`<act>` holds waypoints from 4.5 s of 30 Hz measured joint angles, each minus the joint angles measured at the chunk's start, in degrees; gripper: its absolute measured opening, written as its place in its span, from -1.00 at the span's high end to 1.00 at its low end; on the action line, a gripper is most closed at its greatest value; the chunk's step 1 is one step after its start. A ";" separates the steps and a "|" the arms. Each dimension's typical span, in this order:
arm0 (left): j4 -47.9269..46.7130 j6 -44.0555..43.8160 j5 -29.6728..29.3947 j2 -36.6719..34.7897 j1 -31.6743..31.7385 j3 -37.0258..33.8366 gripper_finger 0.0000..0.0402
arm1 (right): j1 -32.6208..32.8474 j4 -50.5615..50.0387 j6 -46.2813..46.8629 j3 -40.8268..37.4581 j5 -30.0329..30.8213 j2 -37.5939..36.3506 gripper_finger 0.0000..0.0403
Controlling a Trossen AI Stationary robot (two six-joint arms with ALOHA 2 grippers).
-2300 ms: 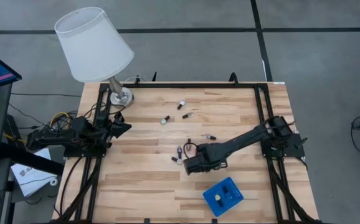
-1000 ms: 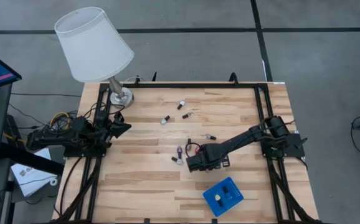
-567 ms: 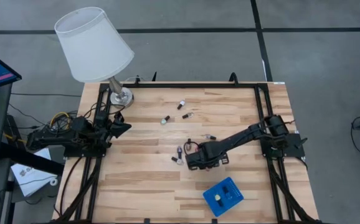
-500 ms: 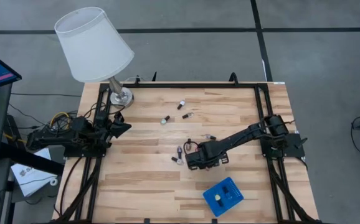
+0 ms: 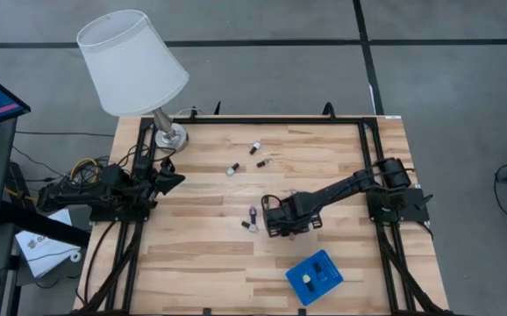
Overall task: Pick & Place Nail Polish
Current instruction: Put the pink nail polish into the blue bin
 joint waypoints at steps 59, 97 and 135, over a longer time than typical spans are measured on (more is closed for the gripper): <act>0.01 -0.01 0.01 0.00 0.02 0.00 1.00 | 0.19 -13.57 -19.18 25.88 10.95 0.70 0.77; 0.02 -0.01 0.00 0.01 0.01 0.00 1.00 | -6.32 8.09 -63.15 64.14 9.58 0.48 0.77; 0.02 0.00 0.02 0.11 0.02 0.00 1.00 | -7.33 45.25 -62.57 64.14 -17.88 0.52 0.77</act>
